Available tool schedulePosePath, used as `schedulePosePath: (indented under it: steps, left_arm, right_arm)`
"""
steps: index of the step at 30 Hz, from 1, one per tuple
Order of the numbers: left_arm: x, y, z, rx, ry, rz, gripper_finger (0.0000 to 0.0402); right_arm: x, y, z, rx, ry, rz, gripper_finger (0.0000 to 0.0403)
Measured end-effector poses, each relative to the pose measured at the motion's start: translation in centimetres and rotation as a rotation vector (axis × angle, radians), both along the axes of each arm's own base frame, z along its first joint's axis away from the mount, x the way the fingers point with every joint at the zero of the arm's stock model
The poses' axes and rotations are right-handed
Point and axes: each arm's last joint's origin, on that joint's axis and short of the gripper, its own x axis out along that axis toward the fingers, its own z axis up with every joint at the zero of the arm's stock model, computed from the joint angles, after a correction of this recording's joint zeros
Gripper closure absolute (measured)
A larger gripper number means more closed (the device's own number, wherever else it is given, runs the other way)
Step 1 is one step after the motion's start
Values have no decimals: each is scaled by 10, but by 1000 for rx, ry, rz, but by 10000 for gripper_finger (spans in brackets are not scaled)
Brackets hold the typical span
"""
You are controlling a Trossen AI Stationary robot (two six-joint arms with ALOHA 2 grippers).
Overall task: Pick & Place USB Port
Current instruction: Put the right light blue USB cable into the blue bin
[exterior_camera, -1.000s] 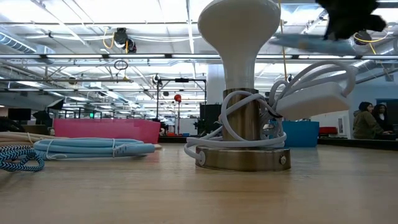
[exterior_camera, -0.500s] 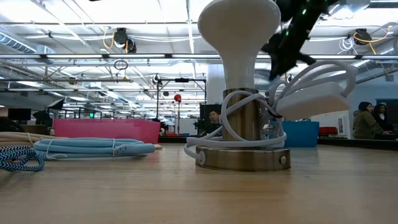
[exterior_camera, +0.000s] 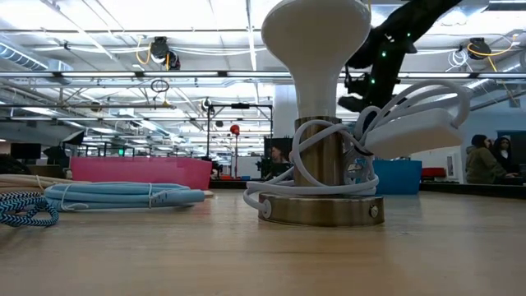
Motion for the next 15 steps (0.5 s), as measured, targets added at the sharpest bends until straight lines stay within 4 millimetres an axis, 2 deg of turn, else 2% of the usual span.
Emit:
schedulePosePath:
  steps: [7,15]
  left_arm:
    - [-7,5,4,24,0,12,266]
    - [-9,6,0,25,35,12,266]
  right_arm:
    - [4,-4,-18,43,77,31,396]
    - [-4,0,-39,117,162,-15,387]
